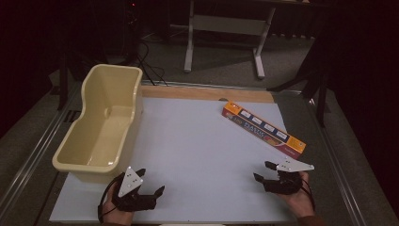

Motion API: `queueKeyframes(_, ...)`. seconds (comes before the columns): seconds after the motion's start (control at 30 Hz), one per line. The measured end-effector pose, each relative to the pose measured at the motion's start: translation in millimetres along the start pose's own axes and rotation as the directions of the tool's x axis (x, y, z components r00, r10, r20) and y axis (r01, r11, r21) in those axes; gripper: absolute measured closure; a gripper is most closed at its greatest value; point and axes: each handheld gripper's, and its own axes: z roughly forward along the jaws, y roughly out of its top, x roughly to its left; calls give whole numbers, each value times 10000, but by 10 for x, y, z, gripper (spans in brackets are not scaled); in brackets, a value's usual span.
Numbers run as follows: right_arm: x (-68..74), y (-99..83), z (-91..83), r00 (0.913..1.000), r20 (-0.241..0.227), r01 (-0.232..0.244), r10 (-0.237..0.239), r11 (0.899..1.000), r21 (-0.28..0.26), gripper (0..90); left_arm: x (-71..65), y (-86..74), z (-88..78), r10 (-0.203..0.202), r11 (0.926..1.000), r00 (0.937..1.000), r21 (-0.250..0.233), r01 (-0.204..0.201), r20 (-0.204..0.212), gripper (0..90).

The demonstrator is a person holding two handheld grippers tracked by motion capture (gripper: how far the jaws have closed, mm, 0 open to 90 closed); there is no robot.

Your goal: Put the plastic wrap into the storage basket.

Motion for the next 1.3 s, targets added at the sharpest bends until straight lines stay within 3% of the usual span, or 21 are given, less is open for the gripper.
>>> queueKeyframes(0.17,-43,57,-38,9999,-104,-43,42,9999,-156,304,-7,2,-13,98,9999,9999,-56,-98,-47,133)
queueKeyframes(0.5,-110,243,-57,9968,-156,790,-786,9966,234,289,-13,9,-24,135,9997,9998,-177,-138,-147,140)
queueKeyframes(0.87,-294,487,-26,9846,-80,1750,-1749,9819,724,318,-55,-6,-105,80,9990,9999,-430,-85,-121,146)
queueKeyframes(1.3,-540,575,20,9767,-247,2147,-2133,9718,975,365,-118,-19,-141,47,9987,10000,-501,-49,-31,148)
